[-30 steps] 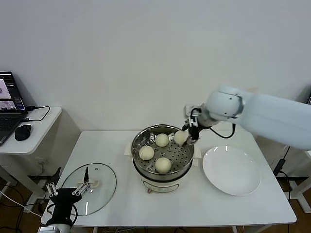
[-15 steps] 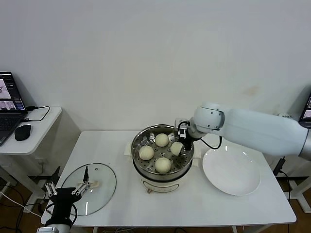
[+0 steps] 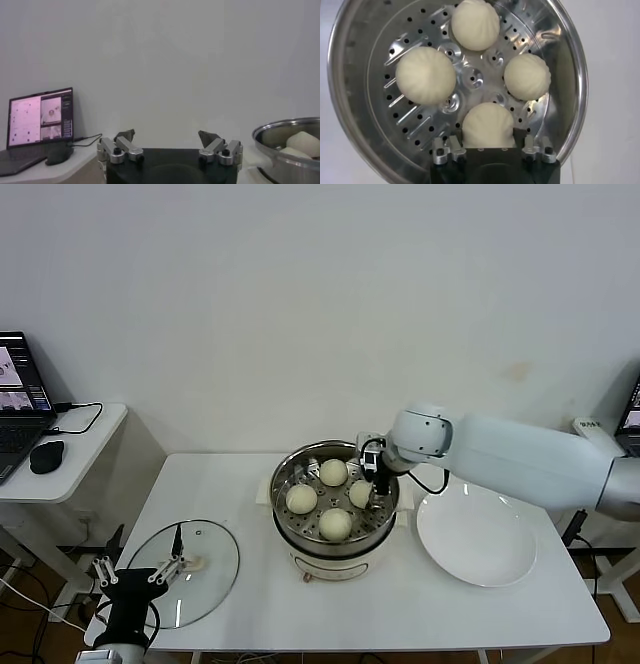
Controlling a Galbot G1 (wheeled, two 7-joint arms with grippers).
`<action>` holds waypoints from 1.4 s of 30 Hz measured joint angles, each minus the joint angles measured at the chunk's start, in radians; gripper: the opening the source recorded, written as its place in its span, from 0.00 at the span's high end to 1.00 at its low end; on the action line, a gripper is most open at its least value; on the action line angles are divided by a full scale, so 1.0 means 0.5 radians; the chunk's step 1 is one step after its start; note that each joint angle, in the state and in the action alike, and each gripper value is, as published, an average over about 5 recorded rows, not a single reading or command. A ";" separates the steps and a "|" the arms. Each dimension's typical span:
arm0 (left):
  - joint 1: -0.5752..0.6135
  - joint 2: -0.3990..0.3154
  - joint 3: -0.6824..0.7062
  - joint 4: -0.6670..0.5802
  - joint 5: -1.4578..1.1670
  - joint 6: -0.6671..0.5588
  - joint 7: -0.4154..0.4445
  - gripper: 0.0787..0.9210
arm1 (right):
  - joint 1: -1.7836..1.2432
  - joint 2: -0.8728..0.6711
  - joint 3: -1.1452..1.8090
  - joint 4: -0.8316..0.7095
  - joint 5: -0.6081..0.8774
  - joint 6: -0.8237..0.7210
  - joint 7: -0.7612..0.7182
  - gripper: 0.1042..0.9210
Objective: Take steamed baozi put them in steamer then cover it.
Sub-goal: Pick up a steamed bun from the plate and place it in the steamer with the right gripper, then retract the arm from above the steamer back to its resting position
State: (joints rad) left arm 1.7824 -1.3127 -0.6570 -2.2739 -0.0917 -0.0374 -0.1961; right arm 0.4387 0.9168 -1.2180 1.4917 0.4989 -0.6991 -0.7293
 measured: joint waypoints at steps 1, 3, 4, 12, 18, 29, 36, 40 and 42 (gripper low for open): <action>-0.004 0.002 -0.001 0.005 -0.001 0.001 0.001 0.12 | 0.008 -0.011 0.015 0.014 0.005 0.001 -0.003 0.13; -0.014 0.007 -0.002 0.014 -0.005 0.004 0.003 0.12 | 0.023 -0.039 0.048 0.047 0.011 0.005 -0.007 0.12; -0.019 0.008 -0.003 0.019 -0.006 0.004 0.005 0.12 | 0.028 -0.057 0.066 0.067 0.013 0.009 -0.006 0.12; -0.048 0.010 0.014 0.049 -0.014 0.000 0.012 0.12 | -0.098 -0.315 0.312 0.300 0.086 0.122 0.216 0.12; -0.067 0.003 0.033 0.084 -0.011 -0.022 0.016 0.12 | -0.586 -0.554 0.819 0.509 0.074 0.413 0.608 0.12; -0.097 -0.016 0.108 0.158 0.053 -0.056 0.011 0.12 | -2.022 -0.328 2.261 0.646 -0.267 1.233 1.020 0.12; -0.126 -0.026 0.156 0.245 0.144 -0.106 -0.024 0.12 | -2.897 0.110 3.109 0.674 -0.409 1.648 1.045 0.12; -0.144 -0.021 0.161 0.309 0.265 -0.127 -0.059 0.12 | -3.315 0.357 3.492 0.695 -0.440 1.751 0.999 0.12; -0.146 -0.011 0.154 0.346 0.363 -0.138 -0.076 0.12 | -3.504 0.463 3.659 0.705 -0.450 1.773 0.979 0.12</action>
State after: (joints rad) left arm 1.7095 -1.3182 -0.5799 -2.1007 0.0897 -0.1067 -0.2342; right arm -1.3135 1.1482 0.6114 1.8442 0.2738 0.1876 -0.2398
